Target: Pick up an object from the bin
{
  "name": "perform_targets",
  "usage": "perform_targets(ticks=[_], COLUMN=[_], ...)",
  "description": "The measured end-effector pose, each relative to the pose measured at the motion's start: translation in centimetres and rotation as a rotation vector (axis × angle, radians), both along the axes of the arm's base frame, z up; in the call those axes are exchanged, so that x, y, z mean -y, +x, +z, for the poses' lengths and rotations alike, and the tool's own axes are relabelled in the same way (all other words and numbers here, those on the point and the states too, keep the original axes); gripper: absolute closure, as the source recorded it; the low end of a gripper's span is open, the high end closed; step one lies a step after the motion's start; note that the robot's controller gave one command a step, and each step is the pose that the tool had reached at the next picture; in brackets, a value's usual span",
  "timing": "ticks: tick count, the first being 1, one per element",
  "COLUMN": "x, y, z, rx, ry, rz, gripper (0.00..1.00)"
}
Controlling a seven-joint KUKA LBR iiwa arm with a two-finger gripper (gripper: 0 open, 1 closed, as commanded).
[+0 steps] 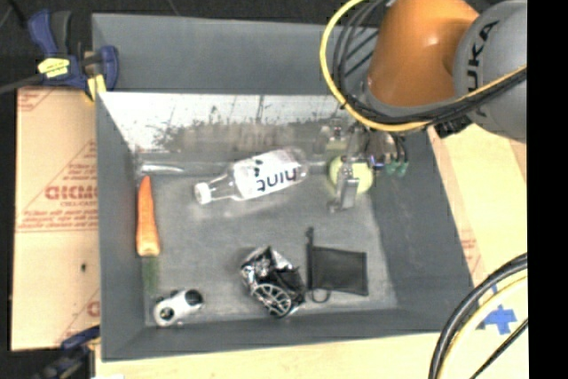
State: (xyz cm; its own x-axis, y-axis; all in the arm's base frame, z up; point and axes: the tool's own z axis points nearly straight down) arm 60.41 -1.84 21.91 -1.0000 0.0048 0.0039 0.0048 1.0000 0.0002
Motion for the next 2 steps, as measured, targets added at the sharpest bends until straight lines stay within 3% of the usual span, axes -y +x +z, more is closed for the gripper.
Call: perform_targets(ticks=[1,2], x=[0.0,-1.5], y=[0.1,1.3], z=[0.5,-3.8], rx=[0.008,0.014], ry=[0.000,0.000], rz=[0.000,-0.056], gripper=[0.00,0.00])
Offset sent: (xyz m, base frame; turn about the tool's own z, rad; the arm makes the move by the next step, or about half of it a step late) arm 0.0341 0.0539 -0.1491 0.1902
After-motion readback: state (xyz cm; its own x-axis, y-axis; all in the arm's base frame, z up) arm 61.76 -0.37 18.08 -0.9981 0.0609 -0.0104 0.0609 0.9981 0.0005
